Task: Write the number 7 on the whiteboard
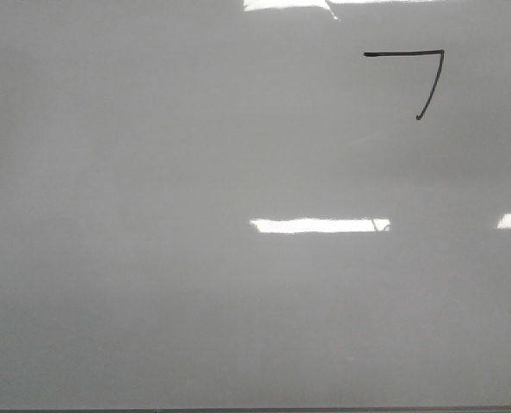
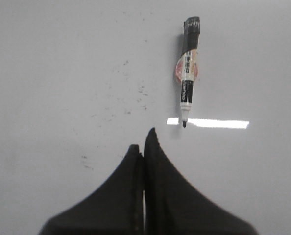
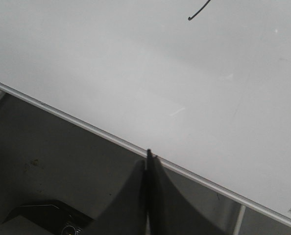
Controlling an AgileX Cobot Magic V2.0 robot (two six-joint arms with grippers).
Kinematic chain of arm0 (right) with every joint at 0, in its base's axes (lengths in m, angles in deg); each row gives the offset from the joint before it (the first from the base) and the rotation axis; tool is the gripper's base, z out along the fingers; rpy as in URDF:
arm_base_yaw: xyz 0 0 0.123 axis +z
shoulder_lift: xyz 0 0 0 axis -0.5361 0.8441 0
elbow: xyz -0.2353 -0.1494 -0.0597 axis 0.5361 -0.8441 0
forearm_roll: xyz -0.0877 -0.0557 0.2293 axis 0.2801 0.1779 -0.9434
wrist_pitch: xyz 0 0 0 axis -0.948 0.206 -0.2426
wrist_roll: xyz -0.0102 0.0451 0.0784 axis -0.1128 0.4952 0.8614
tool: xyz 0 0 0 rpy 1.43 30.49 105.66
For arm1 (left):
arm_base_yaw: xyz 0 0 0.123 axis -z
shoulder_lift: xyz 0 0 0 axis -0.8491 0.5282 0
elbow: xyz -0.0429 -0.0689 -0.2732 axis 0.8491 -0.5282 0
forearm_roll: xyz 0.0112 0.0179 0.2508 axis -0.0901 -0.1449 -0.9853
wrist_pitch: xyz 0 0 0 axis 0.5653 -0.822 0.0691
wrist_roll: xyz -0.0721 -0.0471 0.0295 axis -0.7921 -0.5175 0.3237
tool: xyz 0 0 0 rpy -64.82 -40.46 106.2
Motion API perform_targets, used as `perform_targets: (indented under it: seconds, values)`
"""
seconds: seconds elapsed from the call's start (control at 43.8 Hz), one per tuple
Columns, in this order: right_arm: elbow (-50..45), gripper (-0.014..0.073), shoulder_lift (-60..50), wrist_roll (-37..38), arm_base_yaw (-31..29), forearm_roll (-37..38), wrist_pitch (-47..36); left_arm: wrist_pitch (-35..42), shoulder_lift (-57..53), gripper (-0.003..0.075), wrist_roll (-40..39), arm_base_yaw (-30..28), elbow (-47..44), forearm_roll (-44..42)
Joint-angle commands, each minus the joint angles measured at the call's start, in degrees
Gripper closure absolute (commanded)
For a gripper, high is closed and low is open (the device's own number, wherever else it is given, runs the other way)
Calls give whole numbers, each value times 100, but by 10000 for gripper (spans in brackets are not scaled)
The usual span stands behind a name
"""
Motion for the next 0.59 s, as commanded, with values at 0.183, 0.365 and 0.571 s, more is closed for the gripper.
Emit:
perform_targets:
  seconds: [0.183, 0.365, 0.571]
  values:
    - [185, 662, -6, -14, -36, 89, -339, 682, -97, 741, 9, -6, -17, 57]
    - [185, 662, -6, -14, -36, 89, -339, 949, -97, 741, 396, -6, -17, 86]
    - [185, 662, -6, -14, -36, 89, -339, 1063, -97, 741, 396, -6, -17, 101]
